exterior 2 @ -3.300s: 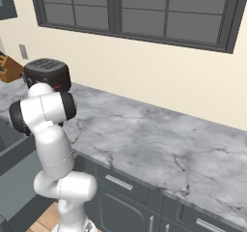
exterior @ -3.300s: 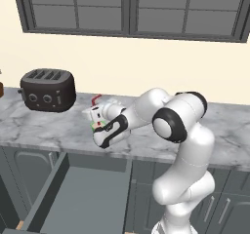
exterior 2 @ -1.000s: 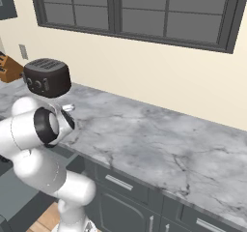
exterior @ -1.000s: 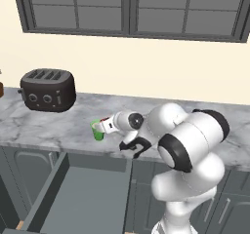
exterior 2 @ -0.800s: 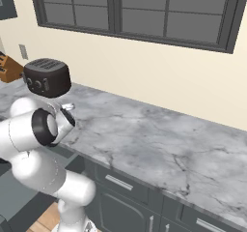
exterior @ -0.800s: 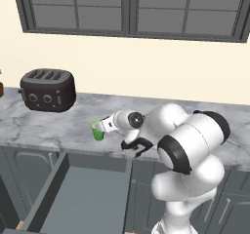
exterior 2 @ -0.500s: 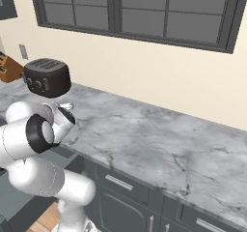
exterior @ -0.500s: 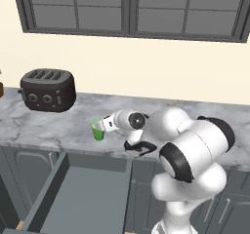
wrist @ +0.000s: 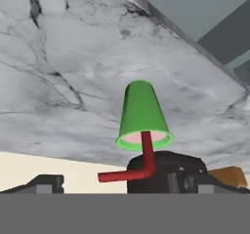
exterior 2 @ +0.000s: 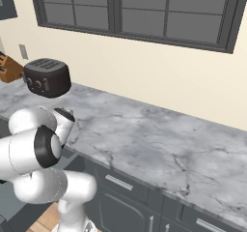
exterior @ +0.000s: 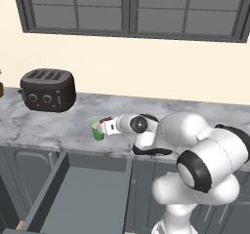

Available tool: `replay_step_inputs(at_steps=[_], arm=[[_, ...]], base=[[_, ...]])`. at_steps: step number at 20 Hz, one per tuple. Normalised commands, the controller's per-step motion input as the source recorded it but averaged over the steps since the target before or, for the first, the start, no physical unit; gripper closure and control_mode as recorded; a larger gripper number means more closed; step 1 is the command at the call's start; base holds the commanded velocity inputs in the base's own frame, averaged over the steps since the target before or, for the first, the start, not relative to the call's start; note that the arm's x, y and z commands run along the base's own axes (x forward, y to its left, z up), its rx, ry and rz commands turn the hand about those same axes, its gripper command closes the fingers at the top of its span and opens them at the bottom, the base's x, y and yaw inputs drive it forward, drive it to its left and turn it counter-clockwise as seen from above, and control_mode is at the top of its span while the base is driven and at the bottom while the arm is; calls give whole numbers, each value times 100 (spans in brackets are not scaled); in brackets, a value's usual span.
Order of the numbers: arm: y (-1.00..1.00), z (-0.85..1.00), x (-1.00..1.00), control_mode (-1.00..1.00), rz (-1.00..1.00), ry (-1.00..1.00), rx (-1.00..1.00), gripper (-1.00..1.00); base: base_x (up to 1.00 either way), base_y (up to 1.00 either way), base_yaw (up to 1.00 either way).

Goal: Pick up the straw from the left drawer and put it inside the smoothie cup.

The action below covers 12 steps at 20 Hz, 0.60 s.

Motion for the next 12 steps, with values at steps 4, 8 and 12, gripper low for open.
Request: replay_step_inputs(at_steps=[4,8,12], arm=[[-4,82,-23,-100,-20,39,-1,-100],[-8,100,-34,-100,-20,36,-1,-100],[-17,100,-40,-100,-20,28,-1,-100]], base=[[0,0,0],[0,0,0],[0,0,0]])
